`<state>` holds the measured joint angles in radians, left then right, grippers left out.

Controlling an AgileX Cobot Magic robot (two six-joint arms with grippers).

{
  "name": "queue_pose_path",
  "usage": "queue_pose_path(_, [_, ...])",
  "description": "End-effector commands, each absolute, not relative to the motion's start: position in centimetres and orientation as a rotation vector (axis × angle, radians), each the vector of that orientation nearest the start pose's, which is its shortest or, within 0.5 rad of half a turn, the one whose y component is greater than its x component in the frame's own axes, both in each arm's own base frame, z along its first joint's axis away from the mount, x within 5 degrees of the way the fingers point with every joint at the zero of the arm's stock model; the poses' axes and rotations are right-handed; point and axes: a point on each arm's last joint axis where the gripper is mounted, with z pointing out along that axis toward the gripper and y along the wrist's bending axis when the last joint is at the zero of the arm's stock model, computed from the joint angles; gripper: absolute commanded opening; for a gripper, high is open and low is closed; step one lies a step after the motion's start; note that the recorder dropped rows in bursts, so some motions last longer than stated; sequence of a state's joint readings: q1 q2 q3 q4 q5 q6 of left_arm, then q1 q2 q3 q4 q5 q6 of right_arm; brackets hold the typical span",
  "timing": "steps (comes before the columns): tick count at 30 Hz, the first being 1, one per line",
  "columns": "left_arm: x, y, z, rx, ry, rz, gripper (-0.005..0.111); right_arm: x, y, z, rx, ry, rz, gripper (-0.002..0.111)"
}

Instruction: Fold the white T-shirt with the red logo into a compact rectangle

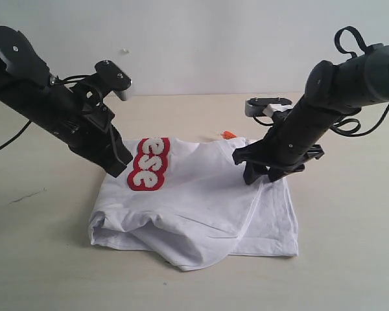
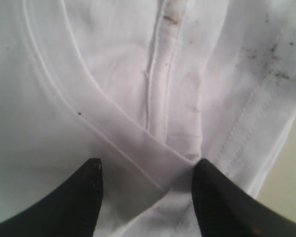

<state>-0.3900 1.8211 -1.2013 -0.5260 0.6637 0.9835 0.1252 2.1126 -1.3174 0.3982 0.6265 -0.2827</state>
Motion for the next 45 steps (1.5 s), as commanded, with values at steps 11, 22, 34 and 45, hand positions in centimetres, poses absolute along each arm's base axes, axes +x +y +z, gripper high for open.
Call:
queue_pose_path(11, [33.2,-16.7,20.3,1.279,2.312,-0.375,0.0,39.9,7.5,11.4,-0.151,2.872,0.407,0.054])
queue_pose_path(22, [33.2,-16.7,20.3,1.279,2.312,-0.375,0.0,39.9,7.6,10.0,-0.151,2.897,0.432,0.054])
queue_pose_path(34, [33.4,-16.7,20.4,1.273,2.301,-0.364,0.0,40.0,7.6,10.3,-0.257,2.866,0.412,0.01])
queue_pose_path(45, [33.4,-16.7,20.4,1.273,2.301,-0.364,0.0,39.7,7.7,15.4,-0.333,2.747,0.406,0.0])
